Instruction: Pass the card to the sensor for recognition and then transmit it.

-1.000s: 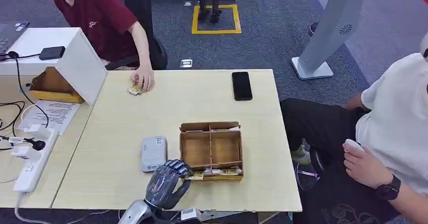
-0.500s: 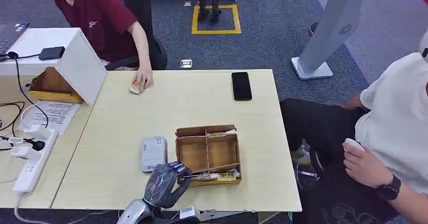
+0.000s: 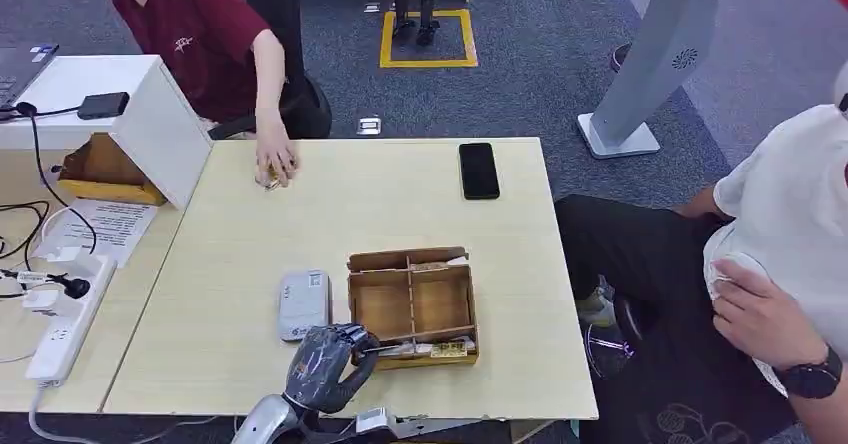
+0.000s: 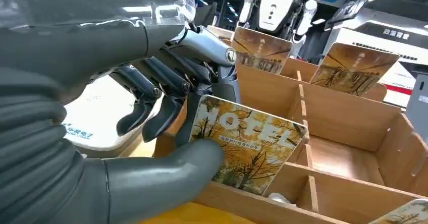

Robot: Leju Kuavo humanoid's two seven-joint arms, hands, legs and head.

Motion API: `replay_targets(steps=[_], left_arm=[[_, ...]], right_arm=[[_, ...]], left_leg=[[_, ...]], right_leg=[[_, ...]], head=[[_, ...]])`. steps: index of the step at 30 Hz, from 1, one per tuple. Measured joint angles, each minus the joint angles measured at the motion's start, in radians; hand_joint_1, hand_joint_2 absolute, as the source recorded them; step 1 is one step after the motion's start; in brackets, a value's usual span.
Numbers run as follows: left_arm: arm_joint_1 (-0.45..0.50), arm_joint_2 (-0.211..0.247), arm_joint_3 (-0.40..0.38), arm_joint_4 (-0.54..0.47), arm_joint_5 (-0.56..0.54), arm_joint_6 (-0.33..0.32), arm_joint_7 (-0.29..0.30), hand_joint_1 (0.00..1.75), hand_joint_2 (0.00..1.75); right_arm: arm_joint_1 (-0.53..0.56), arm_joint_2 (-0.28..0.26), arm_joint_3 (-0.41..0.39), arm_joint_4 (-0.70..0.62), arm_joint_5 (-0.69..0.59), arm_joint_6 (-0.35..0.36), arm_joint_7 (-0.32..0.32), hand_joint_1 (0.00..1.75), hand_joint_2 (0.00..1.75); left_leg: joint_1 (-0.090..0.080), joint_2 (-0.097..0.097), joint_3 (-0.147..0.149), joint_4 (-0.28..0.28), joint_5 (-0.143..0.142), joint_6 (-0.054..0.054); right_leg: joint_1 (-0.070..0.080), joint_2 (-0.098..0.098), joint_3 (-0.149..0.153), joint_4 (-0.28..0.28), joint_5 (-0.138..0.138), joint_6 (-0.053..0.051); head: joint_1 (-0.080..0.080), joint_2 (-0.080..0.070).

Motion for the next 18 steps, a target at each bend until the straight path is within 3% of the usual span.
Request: replay_targets(steps=[6, 10, 18], left_arm=[[0.002, 0.005, 0.015, -0.032, 0.018, -0.007, -0.009, 1.55, 1.75], [-0.003, 0.023, 0.034, -0.100, 0.030, -0.024, -0.010, 1.73, 1.75], [-0.069, 0.106, 0.106, -0.303, 0.097, -0.109, -0.018, 1.75, 1.75]], right_arm=[[0.001, 0.000, 0.000, 0.000, 0.007, 0.001, -0.003, 0.00, 1.75], [0.001, 0.000, -0.003, 0.000, 0.015, 0.003, -0.006, 0.00, 1.75], [0.004, 0.000, -0.020, 0.000, 0.019, 0.003, -0.018, 0.00, 1.75]], left_leg=[[0.000, 0.000, 0.000, 0.000, 0.000, 0.000], [0.000, 0.000, 0.000, 0.000, 0.000, 0.000], [0.000, 0.000, 0.000, 0.000, 0.002, 0.000]], right_leg=[[0.000, 0.000, 0.000, 0.000, 0.000, 0.000], [0.000, 0.000, 0.000, 0.000, 0.000, 0.000], [0.000, 0.000, 0.000, 0.000, 0.001, -0.001]], head=[[0.000, 0.000], [0.000, 0.000], [0.000, 0.000]])
